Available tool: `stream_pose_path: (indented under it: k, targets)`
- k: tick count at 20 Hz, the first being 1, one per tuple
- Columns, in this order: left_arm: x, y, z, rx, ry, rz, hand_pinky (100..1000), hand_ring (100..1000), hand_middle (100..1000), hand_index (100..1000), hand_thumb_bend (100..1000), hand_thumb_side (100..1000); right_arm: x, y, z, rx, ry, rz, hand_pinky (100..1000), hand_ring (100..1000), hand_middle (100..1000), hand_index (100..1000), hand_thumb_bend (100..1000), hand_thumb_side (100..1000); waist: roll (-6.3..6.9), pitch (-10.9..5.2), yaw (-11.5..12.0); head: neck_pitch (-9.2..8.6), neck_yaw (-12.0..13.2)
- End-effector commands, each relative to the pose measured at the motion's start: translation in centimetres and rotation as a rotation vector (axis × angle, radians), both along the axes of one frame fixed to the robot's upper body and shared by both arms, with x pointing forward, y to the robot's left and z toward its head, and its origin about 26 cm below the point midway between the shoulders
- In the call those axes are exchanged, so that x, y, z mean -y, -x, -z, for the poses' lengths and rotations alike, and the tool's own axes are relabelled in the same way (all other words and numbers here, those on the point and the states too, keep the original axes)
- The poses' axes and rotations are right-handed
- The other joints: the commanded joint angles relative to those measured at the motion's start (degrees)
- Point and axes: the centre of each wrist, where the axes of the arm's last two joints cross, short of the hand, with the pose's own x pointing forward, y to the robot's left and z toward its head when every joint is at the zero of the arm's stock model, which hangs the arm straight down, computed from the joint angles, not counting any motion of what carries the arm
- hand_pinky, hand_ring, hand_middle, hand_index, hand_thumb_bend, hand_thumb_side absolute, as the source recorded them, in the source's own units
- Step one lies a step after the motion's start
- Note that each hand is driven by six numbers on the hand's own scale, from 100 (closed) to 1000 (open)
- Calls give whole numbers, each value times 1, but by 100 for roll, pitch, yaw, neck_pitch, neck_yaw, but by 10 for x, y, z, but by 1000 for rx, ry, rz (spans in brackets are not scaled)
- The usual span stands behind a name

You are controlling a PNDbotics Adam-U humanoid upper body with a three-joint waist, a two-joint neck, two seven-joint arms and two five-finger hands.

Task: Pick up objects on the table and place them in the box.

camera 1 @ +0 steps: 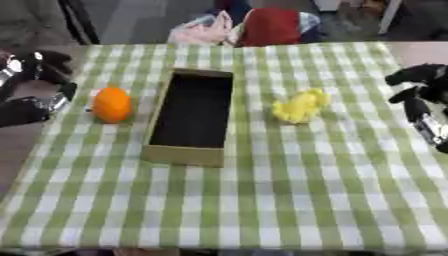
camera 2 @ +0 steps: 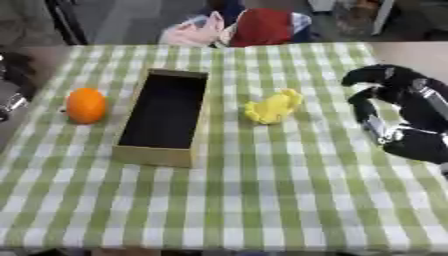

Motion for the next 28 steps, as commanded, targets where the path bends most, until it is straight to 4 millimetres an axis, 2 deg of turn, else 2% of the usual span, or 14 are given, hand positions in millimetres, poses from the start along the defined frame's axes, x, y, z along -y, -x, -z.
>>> stream_pose_path:
  k: [1, 9, 13, 16, 24, 28]
  targets:
    - [-19, -9, -19, -8, -130, -36, 719, 657, 674, 850, 294, 340, 1, 1, -11, 32, 26, -9, 678, 844, 706, 812, 100, 339, -4, -72, -24, 30, 30]
    - [-26, -48, -20, -96, -362, 7, 721, 684, 699, 859, 403, 330, -2, 0, -12, 24, 30, -31, 677, 844, 704, 812, 100, 348, -10, -84, -90, 30, 87]
    - [-22, -68, -9, -142, -468, 17, 717, 689, 701, 861, 449, 343, -2, 0, -11, 21, 32, -36, 677, 844, 704, 812, 100, 350, -11, -91, -117, 30, 100]
    - [-18, -79, 3, -171, -506, 21, 716, 686, 699, 863, 451, 356, -3, 0, -11, 18, 33, -37, 677, 844, 704, 812, 100, 353, -13, -94, -128, 30, 59]
    - [-10, -91, 18, -196, -597, 9, 708, 684, 696, 862, 497, 342, -3, 0, -9, 13, 35, -41, 676, 844, 703, 812, 100, 357, -4, -99, -164, 30, 79]
    - [-7, -92, 26, -175, -637, -23, 678, 656, 670, 840, 489, 274, -3, 0, -9, 10, 34, -42, 677, 845, 703, 812, 100, 362, -3, -100, -175, 30, 81]
